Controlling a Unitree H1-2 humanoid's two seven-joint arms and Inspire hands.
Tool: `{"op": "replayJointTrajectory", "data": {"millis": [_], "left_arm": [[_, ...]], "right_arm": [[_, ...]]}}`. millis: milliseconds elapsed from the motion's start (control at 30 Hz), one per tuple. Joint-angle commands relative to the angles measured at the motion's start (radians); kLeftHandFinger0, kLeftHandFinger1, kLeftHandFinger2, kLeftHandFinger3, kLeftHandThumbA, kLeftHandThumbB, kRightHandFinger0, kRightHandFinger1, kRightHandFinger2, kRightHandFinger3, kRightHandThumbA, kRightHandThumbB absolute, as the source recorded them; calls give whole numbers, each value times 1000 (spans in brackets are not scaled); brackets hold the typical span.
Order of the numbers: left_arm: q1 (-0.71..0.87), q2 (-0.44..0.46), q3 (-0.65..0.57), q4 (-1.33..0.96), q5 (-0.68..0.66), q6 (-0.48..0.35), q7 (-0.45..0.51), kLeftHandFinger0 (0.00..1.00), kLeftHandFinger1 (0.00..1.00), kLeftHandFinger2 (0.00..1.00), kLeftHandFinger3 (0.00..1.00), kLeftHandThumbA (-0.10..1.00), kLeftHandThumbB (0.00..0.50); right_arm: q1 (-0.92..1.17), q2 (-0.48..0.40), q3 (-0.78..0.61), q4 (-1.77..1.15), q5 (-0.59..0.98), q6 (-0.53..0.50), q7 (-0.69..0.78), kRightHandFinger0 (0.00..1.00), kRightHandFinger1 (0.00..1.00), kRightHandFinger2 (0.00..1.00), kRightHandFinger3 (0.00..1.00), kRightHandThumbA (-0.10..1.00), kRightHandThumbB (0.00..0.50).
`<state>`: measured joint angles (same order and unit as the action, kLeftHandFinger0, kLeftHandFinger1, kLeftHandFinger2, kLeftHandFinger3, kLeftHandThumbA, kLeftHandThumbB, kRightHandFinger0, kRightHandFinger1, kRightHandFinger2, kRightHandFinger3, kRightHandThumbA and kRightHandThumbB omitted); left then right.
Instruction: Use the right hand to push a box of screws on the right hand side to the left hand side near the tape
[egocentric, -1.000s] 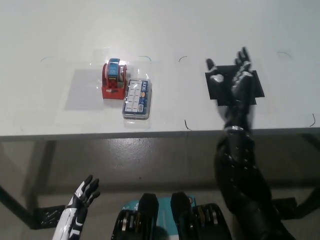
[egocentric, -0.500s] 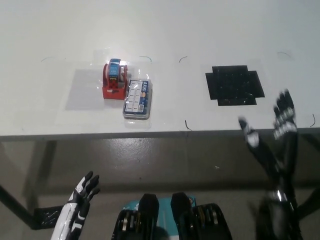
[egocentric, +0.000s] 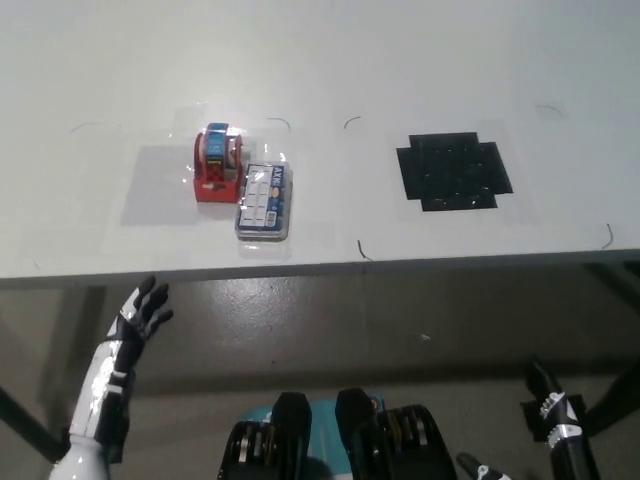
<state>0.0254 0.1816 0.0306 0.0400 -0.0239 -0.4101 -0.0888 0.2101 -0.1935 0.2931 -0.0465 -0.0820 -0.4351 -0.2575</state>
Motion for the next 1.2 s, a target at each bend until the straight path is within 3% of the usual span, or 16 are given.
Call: {"op": "replayJointTrajectory", "data": {"millis": [0,133,200,333,567,767,833,933,1167], "left_arm": [[23,-8,12,16,1,-32,13,956,1000,1000,1000,1000,389],[38,-13,11,34,11,-32,17,961,1000,1000,1000,1000,404],[38,-14,10,49,15,-36,18,954,1000,1000,1000,1000,404],[41,-27,6,75,17,-44,23,977,1000,1000,1000,1000,412],[44,-28,4,115,7,-35,11,1000,1000,1000,1000,1000,439],[44,-21,9,118,6,-38,9,1000,1000,1000,1000,1000,430],[43,-22,11,114,8,-31,12,1000,1000,1000,1000,1000,426],[32,-20,12,121,8,-37,11,1000,1000,1000,1000,1000,424],[22,-18,15,117,9,-21,9,1000,1000,1000,1000,1000,429]], "right_arm": [[-33,8,-13,17,24,-35,52,1000,1000,1000,1000,1000,221],[-51,19,-23,33,46,-35,81,1000,1000,1000,1000,999,218],[-58,28,-30,43,56,-35,94,1000,1000,1000,1000,1000,247],[-65,37,-47,55,83,-35,118,1000,1000,1000,1000,1000,211],[-81,53,-86,82,96,-35,149,1000,1000,1000,1000,1000,219],[-87,71,-110,98,102,-35,170,1000,1000,1000,1000,1000,224],[-87,74,-119,98,99,-35,177,1000,1000,1000,1000,985,204],[-94,83,-130,103,77,-35,169,964,1000,1000,1000,1000,235],[-102,93,-147,107,70,-35,179,969,1000,1000,1000,1000,239]]}}
